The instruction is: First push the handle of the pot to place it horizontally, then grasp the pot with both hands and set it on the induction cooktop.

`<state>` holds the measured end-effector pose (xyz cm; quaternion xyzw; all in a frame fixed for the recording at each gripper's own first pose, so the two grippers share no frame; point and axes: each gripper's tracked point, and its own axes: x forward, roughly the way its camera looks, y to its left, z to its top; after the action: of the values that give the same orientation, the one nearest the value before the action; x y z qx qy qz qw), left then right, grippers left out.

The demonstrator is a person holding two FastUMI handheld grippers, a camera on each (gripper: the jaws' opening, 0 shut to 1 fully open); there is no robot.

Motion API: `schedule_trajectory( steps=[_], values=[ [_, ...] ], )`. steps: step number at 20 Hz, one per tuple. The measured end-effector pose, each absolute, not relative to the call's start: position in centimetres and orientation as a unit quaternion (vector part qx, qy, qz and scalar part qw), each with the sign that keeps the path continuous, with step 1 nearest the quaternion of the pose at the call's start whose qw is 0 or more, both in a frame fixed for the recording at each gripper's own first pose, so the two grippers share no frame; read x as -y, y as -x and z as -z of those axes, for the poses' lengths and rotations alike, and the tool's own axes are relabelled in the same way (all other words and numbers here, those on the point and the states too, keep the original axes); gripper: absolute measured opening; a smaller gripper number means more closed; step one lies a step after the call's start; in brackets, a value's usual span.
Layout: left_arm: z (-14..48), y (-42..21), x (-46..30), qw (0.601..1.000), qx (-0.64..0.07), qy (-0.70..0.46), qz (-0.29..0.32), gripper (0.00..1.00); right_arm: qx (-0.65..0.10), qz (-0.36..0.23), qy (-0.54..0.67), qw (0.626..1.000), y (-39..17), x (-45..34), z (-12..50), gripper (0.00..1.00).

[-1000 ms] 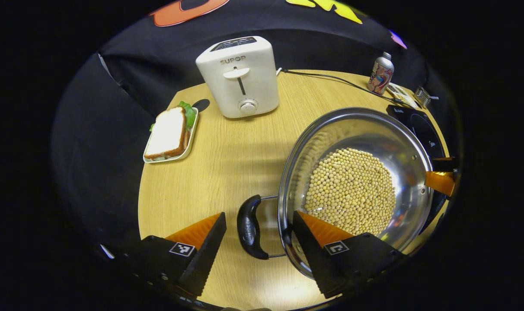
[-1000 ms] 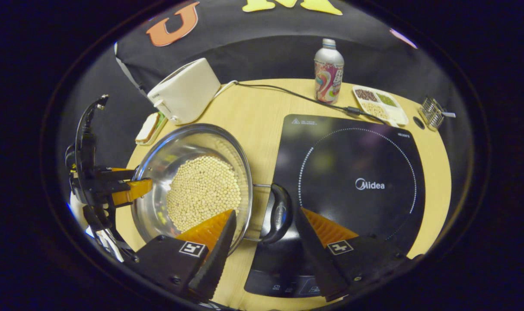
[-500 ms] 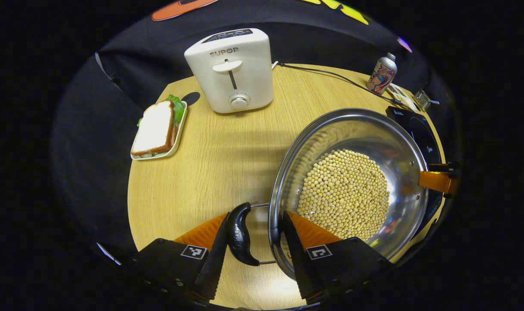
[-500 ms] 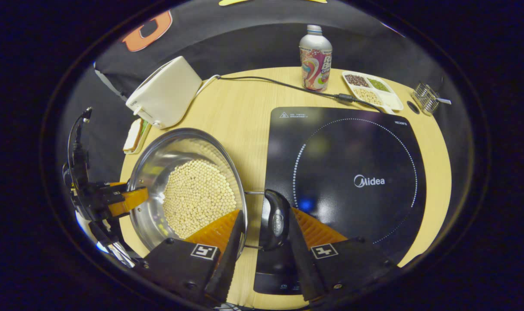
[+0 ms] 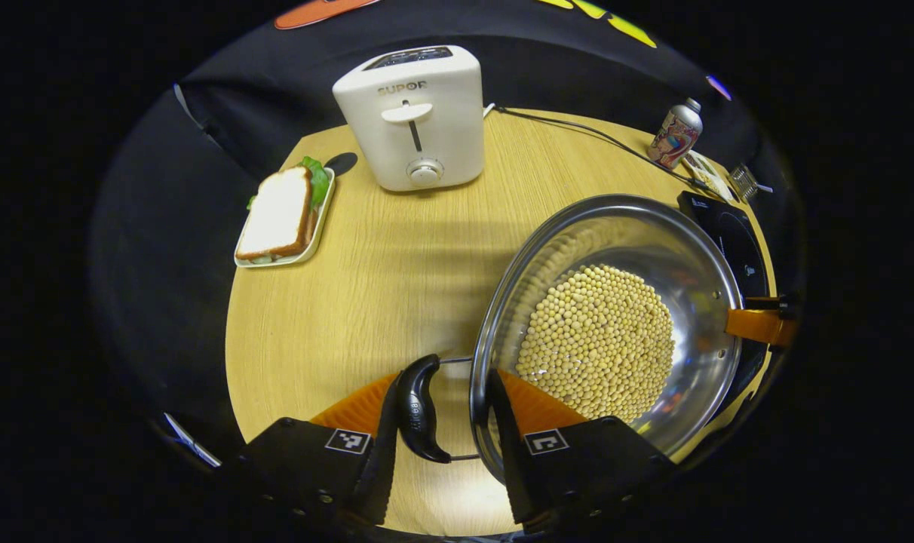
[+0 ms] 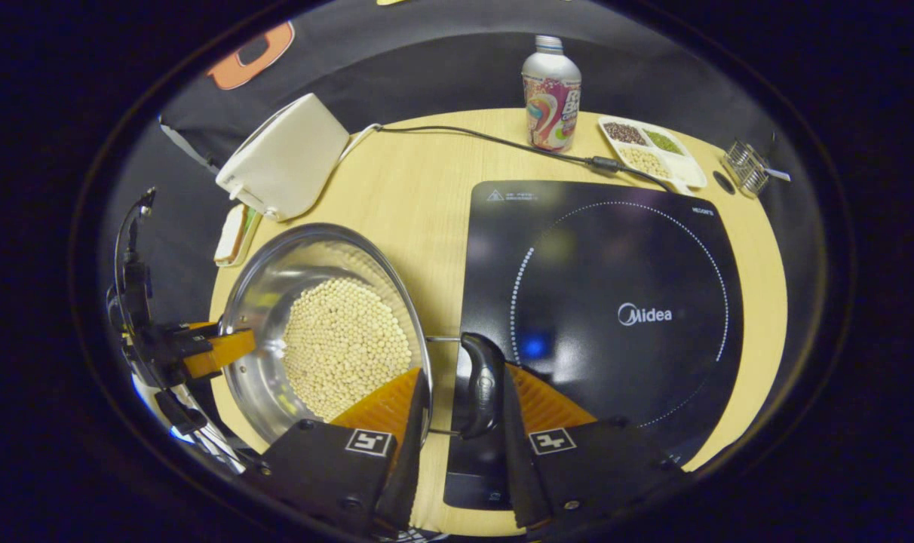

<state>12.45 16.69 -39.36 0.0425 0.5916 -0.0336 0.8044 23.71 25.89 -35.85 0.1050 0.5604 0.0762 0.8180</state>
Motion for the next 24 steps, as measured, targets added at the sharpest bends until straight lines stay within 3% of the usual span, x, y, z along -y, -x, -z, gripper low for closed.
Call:
schedule_trajectory(
  steps=[14, 16, 17, 18, 19, 20, 22, 23, 24],
  values=[
    [30.7, -11.5, -12.9, 0.846, -0.531, -0.038, 0.047, 0.59, -0.459, -0.1, -0.098, 0.877, -22.2, -21.2, 27.9, 0.5],
    [29.5, -11.2, -11.6, 0.849, -0.523, -0.042, 0.056, 0.68, -0.449, -0.094, -0.103, 0.882, -21.4, -19.8, 27.1, 0.52],
    [29.1, -11.4, -10.9, 0.851, -0.521, -0.043, 0.06, 0.68, -0.446, -0.09, -0.105, 0.884, -21.1, -19.1, 26.8, 0.49],
    [28.7, -11.3, -10.2, 0.852, -0.517, -0.044, 0.065, 0.59, -0.441, -0.085, -0.107, 0.887, -20.6, -18.2, 26.6, 0.52],
    [28.7, -11.1, -9.3, 0.853, -0.515, -0.044, 0.07, 0.59, -0.438, -0.079, -0.108, 0.889, -20.1, -17.3, 26.4, 0.49],
    [28.6, -10.9, -8.3, 0.853, -0.515, -0.042, 0.076, 0.68, -0.434, -0.072, -0.11, 0.891, -19.6, -16.3, 26.2, 0.49],
    [28.2, -10.5, -6.1, 0.853, -0.513, -0.042, 0.091, 0.68, -0.427, -0.057, -0.116, 0.895, -18.5, -14.2, 25.9, 0.49],
    [28.2, -10.4, -4.9, 0.854, -0.509, -0.045, 0.099, 0.59, -0.426, -0.049, -0.119, 0.896, -17.9, -13.1, 25.8, 0.49],
    [28.1, -10.4, -3.7, 0.854, -0.507, -0.048, 0.108, 0.59, -0.425, -0.041, -0.123, 0.896, -17.3, -12.0, 25.9, 0.52]
  ],
)
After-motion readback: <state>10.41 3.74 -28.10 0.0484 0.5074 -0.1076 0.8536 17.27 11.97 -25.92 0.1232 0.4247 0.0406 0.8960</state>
